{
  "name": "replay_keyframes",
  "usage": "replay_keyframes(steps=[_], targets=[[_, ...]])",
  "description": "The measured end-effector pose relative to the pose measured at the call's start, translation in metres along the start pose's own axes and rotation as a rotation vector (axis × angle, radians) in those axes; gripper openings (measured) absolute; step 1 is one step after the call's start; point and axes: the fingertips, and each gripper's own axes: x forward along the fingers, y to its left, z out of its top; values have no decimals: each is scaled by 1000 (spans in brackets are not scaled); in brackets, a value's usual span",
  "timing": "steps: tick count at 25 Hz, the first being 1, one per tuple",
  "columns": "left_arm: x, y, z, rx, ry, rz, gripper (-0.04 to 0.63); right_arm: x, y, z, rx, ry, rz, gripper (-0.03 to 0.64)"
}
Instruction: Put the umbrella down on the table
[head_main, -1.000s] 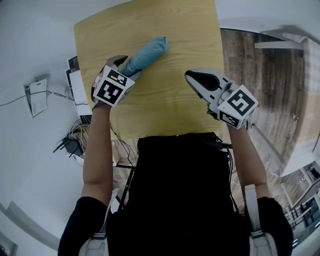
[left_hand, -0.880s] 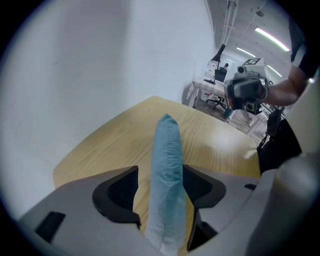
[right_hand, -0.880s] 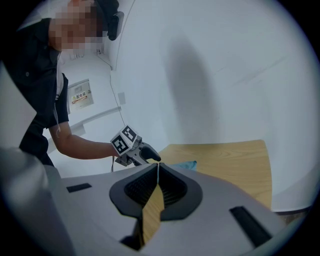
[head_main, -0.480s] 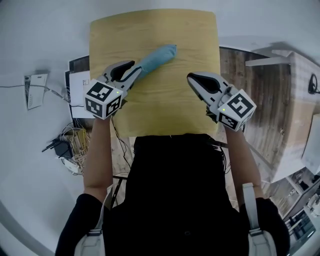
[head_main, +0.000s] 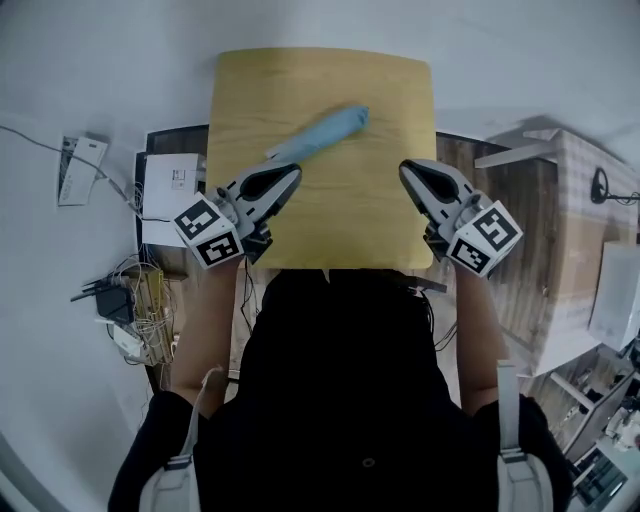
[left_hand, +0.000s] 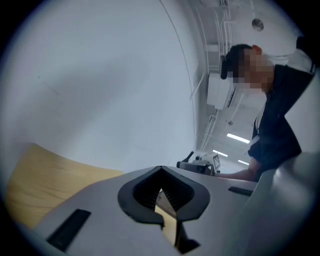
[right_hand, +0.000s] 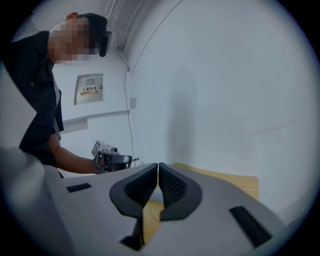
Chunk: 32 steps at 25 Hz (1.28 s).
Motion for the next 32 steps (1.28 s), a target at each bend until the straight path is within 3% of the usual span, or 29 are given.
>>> replay_keyframes(steps=[3,7,12,17,23,32], targets=[[-24,-18,11,-37,-88,-41,12,0,22,-1,-14,16,16,21],[-49,-38,-1,-27,-80,-54,11,4,51,-5,-12,15,55,21],[-65,-66,-23,-15,-58,-3,11,2,75,-14,-35,44,156,21],[-60,-111,-34,-24,-112,24,12,-30,91,-19,-54,48,278,21],[-57,-180,-68,-68,-175,98,11,-99,126,-57,-36,58,384,21],[-41,-296,-132,-72,-75,91,11,-204,152,-117,85,35,401,21]])
